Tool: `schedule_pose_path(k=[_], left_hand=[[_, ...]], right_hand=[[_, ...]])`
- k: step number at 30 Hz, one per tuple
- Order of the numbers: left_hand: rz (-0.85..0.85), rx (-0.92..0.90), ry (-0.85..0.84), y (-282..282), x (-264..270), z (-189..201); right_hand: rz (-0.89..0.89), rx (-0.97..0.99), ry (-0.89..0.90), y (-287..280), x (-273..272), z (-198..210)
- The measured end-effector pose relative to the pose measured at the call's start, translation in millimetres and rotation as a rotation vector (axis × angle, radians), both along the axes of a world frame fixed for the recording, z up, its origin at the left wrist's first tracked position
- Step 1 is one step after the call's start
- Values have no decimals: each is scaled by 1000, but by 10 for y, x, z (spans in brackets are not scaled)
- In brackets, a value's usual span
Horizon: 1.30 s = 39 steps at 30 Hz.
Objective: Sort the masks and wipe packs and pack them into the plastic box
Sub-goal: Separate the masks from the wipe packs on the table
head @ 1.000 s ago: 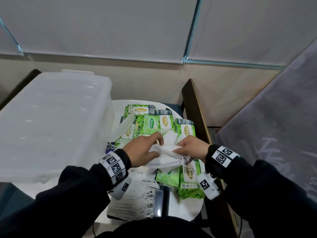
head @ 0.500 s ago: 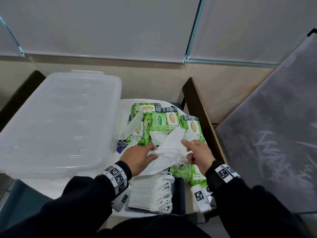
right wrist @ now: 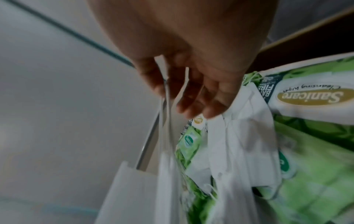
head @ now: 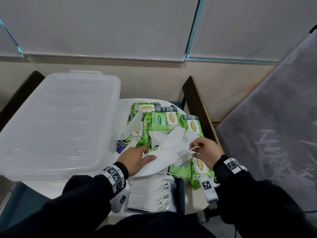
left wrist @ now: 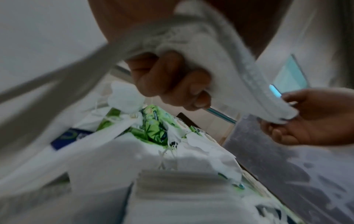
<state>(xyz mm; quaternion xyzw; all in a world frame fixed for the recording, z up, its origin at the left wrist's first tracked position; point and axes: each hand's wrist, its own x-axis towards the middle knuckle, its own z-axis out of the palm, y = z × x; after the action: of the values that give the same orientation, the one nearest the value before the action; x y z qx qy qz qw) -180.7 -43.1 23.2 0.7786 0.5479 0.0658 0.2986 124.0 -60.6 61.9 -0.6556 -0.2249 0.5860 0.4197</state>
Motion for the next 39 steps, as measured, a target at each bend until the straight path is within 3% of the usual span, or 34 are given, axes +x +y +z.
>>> schedule_pose_path(k=[3,8,10,13,15,17,19,21,26,30,36,39], left_hand=[[157,-181,-82,90,2,-106],[532,-496,-725,174,179,-24],[758,-600,-1008,243,295,18],[1032,-827,-1440,390,372,43],[1018,-928,-1539,450,372,56],[901,-896,-1349,460,397,64],[801,-819,-972,422,450,31],[753,-803,-698,342,503,-59],[724,-782,-470,304,624,-237],[581,-681,-192,338,743,-302],[380,-650,145,346,829,-266],[252,-415,479,440,869,-201]], right_hand=[[-231,-37,342,60,278,-16],[-246,-126,336,41,763,-143],[-186,-154,347,48,962,-224],[42,-220,179,37,1217,-352],[266,-298,49,-6,1321,-407],[388,-329,-21,-15,1379,-447],[340,-327,-19,44,1381,-502],[270,-360,-12,118,1333,-569],[456,-514,-169,94,1197,-840],[572,-527,-251,48,1196,-1019],[718,-506,-332,124,1292,-912],[687,-401,-425,285,1362,-846]])
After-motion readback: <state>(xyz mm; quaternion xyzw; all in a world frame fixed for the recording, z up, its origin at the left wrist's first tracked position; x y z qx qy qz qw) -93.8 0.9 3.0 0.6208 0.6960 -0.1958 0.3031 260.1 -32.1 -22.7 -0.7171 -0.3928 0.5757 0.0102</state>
